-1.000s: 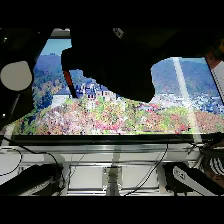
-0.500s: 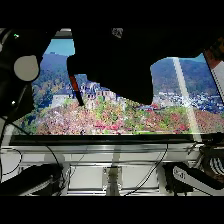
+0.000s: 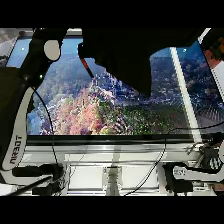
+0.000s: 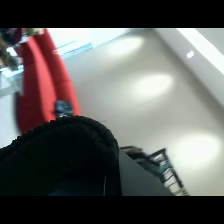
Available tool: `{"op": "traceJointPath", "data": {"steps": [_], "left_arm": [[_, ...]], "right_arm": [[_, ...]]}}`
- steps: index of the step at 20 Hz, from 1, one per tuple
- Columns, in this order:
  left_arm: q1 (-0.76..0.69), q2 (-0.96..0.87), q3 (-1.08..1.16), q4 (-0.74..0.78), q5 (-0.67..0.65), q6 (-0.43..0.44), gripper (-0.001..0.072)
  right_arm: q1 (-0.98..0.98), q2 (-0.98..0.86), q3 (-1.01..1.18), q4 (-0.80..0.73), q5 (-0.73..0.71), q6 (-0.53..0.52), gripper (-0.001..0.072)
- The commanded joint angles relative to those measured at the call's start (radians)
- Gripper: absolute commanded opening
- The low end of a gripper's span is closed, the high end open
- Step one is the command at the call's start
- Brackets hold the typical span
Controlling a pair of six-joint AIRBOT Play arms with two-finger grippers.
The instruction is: Fold the clothes and pants, and hang the long-sleeved shirts on hangers.
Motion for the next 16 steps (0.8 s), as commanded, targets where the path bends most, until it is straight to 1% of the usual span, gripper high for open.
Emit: {"op": "traceJointPath", "data": {"steps": [1,3,4,5,6,7,10,11,12,14,16], "left_arm": [[0.024,-0.042,0.074,0.000,-0.046,-0.018,0.0016],[0.070,-0.041,0.073,0.000,-0.270,-0.007,0.0017],[0.095,-0.042,0.073,-0.001,-0.378,0.054,0.0017],[0.115,-0.041,0.073,-0.009,-0.451,0.143,0.0017],[0.136,-0.039,0.073,-0.040,-0.519,0.229,0.0017],[0.154,-0.036,0.073,-0.077,-0.584,0.297,0.0017],[0.202,-0.034,0.071,-0.209,-0.857,0.592,0.0016],[0.207,-0.033,0.069,-0.212,-0.923,0.628,0.0016],[0.210,-0.025,0.053,-0.210,-0.946,0.648,0.0016],[0.210,-0.002,0.001,-0.209,-0.945,0.650,0.0016],[0.210,0.036,-0.080,-0.176,-0.962,0.653,0.0016]], "right_arm": [[0.000,-0.026,0.053,0.023,-0.042,-0.063,0.0003],[0.000,-0.032,0.052,0.024,0.005,-0.069,0.0001],[0.000,-0.039,0.052,0.032,0.066,-0.093,0.0001],[0.004,-0.046,0.049,0.051,0.138,-0.126,0.0001],[0.008,-0.049,0.032,0.068,0.206,-0.130,0.0001],[0.008,-0.049,0.008,0.075,0.262,-0.130,0.0002],[0.026,-0.049,-0.078,0.072,0.393,-0.137,0.0001],[0.033,-0.044,-0.116,0.070,0.431,-0.140,0.0001],[0.044,-0.031,-0.161,0.066,0.445,-0.157,0.0001],[0.071,0.026,-0.282,0.027,0.423,-0.164,0.0001],[0.088,0.104,-0.435,-0.004,0.378,-0.164,0.0001]]}}
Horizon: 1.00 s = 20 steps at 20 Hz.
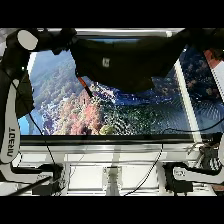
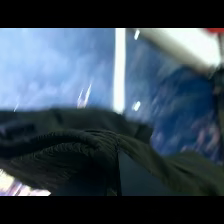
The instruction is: Fold the clothes and pants, and hang the long-sleeved shirts on hangers.
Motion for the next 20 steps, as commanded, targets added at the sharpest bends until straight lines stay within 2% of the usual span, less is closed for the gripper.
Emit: {"op": "traceJointPath", "data": {"steps": [1,3,7,12,16,20], "left_arm": [[0.008,0.063,-0.130,0.036,-0.094,0.067,0.0016],[0.008,0.149,-0.283,0.051,-0.087,0.067,0.0016],[-0.003,0.357,-0.624,0.061,-0.079,0.064,0.0016],[-0.012,0.626,-0.975,0.122,-0.040,-0.037,0.0016],[-0.019,0.756,-1.107,0.116,-0.077,-0.081,0.0016],[-0.025,0.778,-1.149,0.116,-0.135,-0.080,0.0017]], "right_arm": [[0.025,0.116,-0.245,-0.029,-0.006,-0.013,0.0000],[0.027,0.200,-0.388,-0.011,-0.006,-0.048,0.0001],[0.037,0.327,-0.552,-0.034,-0.011,-0.050,0.0002],[0.037,0.357,-0.652,-0.079,0.046,-0.045,0.0002],[0.037,0.391,-0.751,-0.118,0.038,0.006,0.0002],[0.037,0.466,-0.868,-0.155,0.068,0.022,0.0002]]}}
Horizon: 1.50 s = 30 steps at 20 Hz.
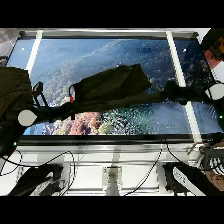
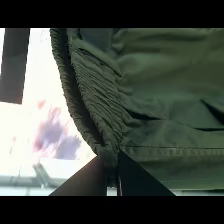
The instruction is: Fold the clothes and pants, and hang the long-sleeved shirts on hangers.
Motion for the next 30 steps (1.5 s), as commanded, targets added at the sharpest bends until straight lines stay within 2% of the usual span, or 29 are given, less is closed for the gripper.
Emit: {"op": "traceJointPath", "data": {"steps": [1,4,8,9,15,17,22,25,30], "left_arm": [[-0.019,0.036,-0.050,0.016,-0.060,-0.014,0.0017],[-0.089,0.043,-0.051,0.023,-0.033,-0.032,0.0016],[-0.104,0.040,-0.048,0.015,0.084,-0.093,0.0017],[-0.104,0.039,-0.046,0.013,0.138,-0.094,0.0017],[-0.103,-0.016,-0.045,0.004,0.434,-0.226,0.0017],[-0.098,-0.074,-0.021,-0.005,0.518,-0.239,0.0016],[-0.092,-0.286,0.163,-0.006,0.637,-0.242,0.0017],[-0.072,-0.404,0.252,-0.007,0.657,-0.243,0.0017],[-0.021,-0.523,0.275,-0.008,0.674,-0.361,0.0017]], "right_arm": [[0.000,0.063,-0.087,-0.047,0.036,0.019,0.0002],[-0.001,0.099,-0.082,-0.056,0.046,0.019,0.0002],[0.000,0.039,0.040,-0.076,0.040,0.007,0.0002],[0.000,0.010,0.093,-0.082,0.043,-0.005,0.0002],[0.062,-0.264,0.457,-0.084,0.089,-0.038,0.0002],[0.092,-0.358,0.557,-0.084,0.087,-0.037,0.0002],[0.112,-0.554,0.764,-0.077,0.088,-0.033,0.0001],[0.112,-0.658,0.886,-0.066,0.073,-0.033,0.0001],[0.112,-0.825,1.077,-0.027,0.058,0.069,0.0001]]}}
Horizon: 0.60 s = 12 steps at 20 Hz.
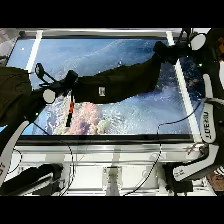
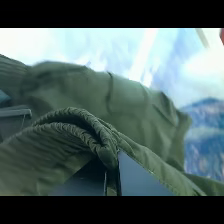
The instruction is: Fold the clothes and pants, and hang the long-sleeved shirts on hangers.
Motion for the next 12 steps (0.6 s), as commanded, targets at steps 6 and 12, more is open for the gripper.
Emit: {"op": "traceJointPath", "data": {"steps": [6,12], "left_arm": [[0.019,-0.151,0.021,0.000,0.014,-0.082,0.0017],[0.021,-0.219,0.022,0.000,0.092,-0.094,0.0018]], "right_arm": [[0.002,-0.225,0.129,0.015,0.009,0.110,0.0000],[0.002,-0.296,0.130,0.063,-0.043,0.068,0.0001]]}}
